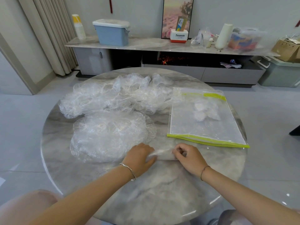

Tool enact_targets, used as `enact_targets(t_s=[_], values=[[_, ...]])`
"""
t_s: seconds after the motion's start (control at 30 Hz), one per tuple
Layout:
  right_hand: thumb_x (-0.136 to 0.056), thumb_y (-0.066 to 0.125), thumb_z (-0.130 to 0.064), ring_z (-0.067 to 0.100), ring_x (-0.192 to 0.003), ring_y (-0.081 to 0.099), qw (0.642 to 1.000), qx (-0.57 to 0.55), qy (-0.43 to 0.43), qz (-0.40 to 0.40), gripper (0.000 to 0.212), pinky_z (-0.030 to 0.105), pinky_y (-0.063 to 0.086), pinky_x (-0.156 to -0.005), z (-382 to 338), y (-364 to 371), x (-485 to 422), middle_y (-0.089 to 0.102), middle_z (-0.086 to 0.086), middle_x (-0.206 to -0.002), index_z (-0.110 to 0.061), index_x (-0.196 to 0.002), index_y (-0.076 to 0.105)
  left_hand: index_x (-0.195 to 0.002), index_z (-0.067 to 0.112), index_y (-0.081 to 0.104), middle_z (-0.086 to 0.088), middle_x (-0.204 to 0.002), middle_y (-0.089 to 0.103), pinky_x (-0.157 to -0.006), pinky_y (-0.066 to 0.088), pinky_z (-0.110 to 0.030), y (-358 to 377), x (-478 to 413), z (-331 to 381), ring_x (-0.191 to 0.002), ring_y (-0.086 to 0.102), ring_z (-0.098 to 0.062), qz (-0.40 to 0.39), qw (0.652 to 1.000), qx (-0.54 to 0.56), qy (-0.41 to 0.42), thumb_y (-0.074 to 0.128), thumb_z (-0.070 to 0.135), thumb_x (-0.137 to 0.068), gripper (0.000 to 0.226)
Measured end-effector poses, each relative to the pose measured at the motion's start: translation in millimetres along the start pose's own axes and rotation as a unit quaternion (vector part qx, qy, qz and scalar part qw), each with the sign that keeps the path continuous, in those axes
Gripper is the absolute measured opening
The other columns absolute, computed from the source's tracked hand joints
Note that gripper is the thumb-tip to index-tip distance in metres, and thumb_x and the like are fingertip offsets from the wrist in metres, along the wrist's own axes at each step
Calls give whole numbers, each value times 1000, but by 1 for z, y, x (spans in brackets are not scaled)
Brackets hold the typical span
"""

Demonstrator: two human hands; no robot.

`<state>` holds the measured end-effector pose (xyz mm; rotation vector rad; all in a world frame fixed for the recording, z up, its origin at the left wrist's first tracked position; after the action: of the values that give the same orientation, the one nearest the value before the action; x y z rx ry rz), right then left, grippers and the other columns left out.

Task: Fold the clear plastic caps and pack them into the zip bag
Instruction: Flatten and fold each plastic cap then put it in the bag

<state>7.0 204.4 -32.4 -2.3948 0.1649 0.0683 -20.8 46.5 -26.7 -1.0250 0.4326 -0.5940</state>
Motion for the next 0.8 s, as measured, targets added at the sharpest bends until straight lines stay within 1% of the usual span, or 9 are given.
enact_targets(t_s=[0.17, 0.23, 0.33, 0.47, 0.53, 0.57, 0.67, 0.73, 0.8], values=[[-87, 64, -24, 10, -53, 48, 998, 1, 68, 5, 23, 25, 41, -60, 18, 0, -1, 58, 1, -54, -25, -67, 53, -68, 20, 47, 6, -58, 43, -58, 37, -28, 15, 3, -21, -55, 42, -9, -20, 983, 113, -147, 61, 34, -87, 27], [-85, 67, -25, 9, -53, 48, 997, 14, 76, 2, 25, 22, 39, -57, 20, 1, 0, 53, -5, -52, -27, -66, 51, -92, 20, 55, 7, -70, 50, -68, 43, -28, 10, 5, -18, -66, 50, -11, -11, 982, 114, -151, 65, 28, -83, 16], [-83, 69, -26, 6, -52, 47, 996, 45, 74, 2, 24, 16, 35, -53, 20, 3, 1, 50, -7, -52, -28, -67, 51, -135, 23, 35, 4, -120, 47, -94, 38, -23, -2, 2, 2, -110, 47, -14, 25, 998, 8, -59, 65, 27, -82, 61], [-83, 66, -20, 8, -60, 46, 995, 89, 34, 38, 15, 21, 32, -63, 8, -5, 4, 47, -9, -59, -25, -80, 53, -141, 27, 37, 7, -146, 36, -115, 17, -31, 5, 1, 33, -136, 32, -14, 3, 989, -106, 103, 61, 24, -84, 62], [-84, 61, -19, 9, -77, 47, 982, 159, -64, 81, 10, 24, 32, -76, -17, -12, 10, 50, -11, -79, -20, -93, 56, -132, 24, 52, 7, -139, 49, -112, 19, -37, 14, 2, 34, -132, 43, -17, -23, 974, -183, 135, 43, 37, -92, 44], [-84, 56, -22, 9, -89, 48, 972, 188, -110, 84, 16, 24, 31, -83, -28, -10, 15, 54, -9, -91, -19, -100, 58, -138, 21, 45, 7, -144, 43, -114, 12, -36, 23, 4, 28, -137, 35, -16, -79, 972, -192, 107, 21, 49, -96, 56], [-93, 40, -35, 15, -119, 47, 953, 255, -164, 16, 38, 27, 24, -104, -33, 16, 27, 57, 0, -126, -16, -120, 59, -150, 21, -3, 9, -156, -8, -112, -16, -28, 43, 17, 19, -145, -10, -12, -125, 972, -175, 92, -22, 65, -68, 95], [-99, 17, -50, 17, -135, 35, 941, 305, -126, -74, 59, 30, 12, -111, -19, 37, 32, 42, -1, -146, -15, -136, 48, -147, 22, -15, 10, -151, -23, -111, -20, -26, 51, 22, 17, -143, -17, -10, -133, 976, -152, 84, -28, 71, -61, 100], [-84, -14, -67, 7, -145, 5, 942, 298, -102, -116, 87, 26, -6, -114, -7, 43, 35, 3, -11, -155, -19, -150, 14, -145, 22, -20, 10, -149, -27, -111, -19, -25, 53, 21, 14, -142, -20, -9, -138, 980, -128, 71, -29, 76, -60, 101]])
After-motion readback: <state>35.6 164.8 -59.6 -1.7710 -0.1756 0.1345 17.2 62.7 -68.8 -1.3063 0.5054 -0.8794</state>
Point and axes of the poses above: each hand's wrist, its own x-axis away from the middle knuckle, its own y-axis out of the palm, z = x × y, the point moved 10 cm from there along -x, towards the middle knuckle
